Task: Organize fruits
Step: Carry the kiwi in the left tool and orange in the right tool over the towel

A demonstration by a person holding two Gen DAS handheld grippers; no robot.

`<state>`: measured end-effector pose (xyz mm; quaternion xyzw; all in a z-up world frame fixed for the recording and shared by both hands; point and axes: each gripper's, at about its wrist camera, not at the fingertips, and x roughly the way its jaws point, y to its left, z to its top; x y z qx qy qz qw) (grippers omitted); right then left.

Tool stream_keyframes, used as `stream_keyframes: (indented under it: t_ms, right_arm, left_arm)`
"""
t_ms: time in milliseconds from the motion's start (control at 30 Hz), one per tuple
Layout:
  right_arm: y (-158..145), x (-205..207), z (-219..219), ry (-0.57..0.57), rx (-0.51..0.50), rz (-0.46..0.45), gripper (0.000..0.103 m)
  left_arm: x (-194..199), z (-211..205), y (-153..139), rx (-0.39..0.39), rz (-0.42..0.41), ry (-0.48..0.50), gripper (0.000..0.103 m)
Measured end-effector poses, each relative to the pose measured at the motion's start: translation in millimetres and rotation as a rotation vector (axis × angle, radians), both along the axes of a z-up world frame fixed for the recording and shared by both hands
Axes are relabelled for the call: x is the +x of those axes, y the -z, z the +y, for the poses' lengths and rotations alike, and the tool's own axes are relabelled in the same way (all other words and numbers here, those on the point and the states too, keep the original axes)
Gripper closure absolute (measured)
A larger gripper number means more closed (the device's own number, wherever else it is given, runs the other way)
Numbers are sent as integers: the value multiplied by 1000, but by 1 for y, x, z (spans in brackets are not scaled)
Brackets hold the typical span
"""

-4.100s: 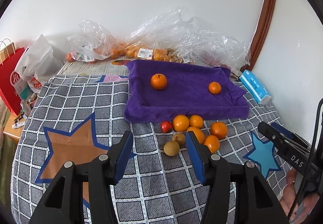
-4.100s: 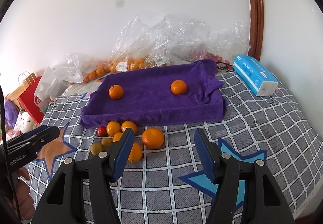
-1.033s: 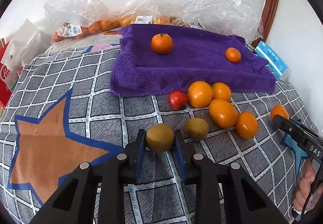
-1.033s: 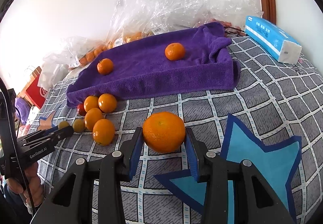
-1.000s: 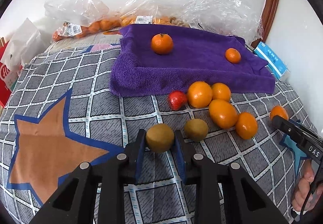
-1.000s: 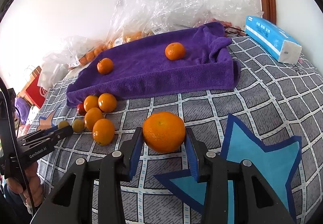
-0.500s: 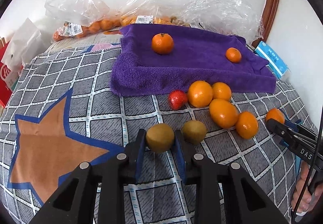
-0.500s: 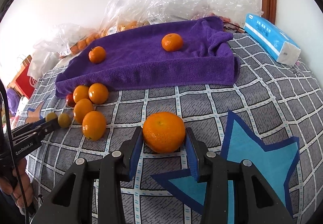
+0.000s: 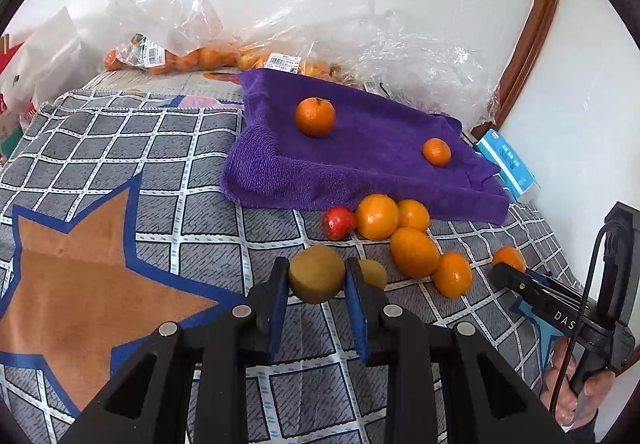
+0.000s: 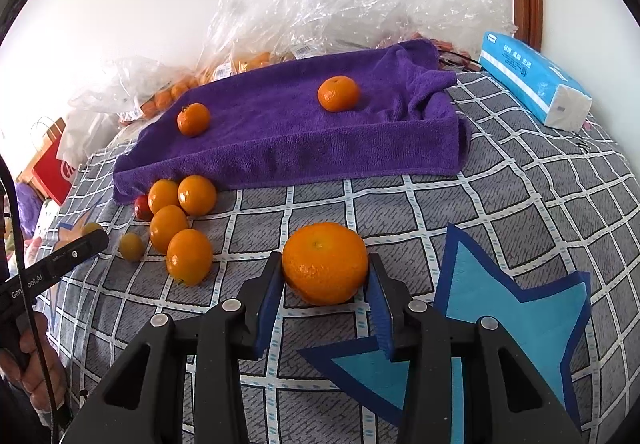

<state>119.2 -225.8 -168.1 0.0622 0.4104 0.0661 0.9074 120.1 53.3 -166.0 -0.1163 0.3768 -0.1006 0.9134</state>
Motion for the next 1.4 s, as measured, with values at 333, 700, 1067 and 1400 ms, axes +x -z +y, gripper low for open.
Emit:
stream_keyframes:
  t_ms: [333,700,1067,1400]
  right_arm:
    - [-14,-3,12,-12,-27,-17,62]
    - [-87,32,29,-37,-16,-176,62]
    - [-98,87,32,-23,-28,-213,62]
    - [-69,108,23,-23,19,-212,62]
  left_arm:
    - [-6,9,-17,7,-18,-34,77]
    - [37,13,-86,6,-133,-82,77]
    - [94,15,-84,-56,-164,-135,77]
    - [112,18,-49,-45,-117,-142,77]
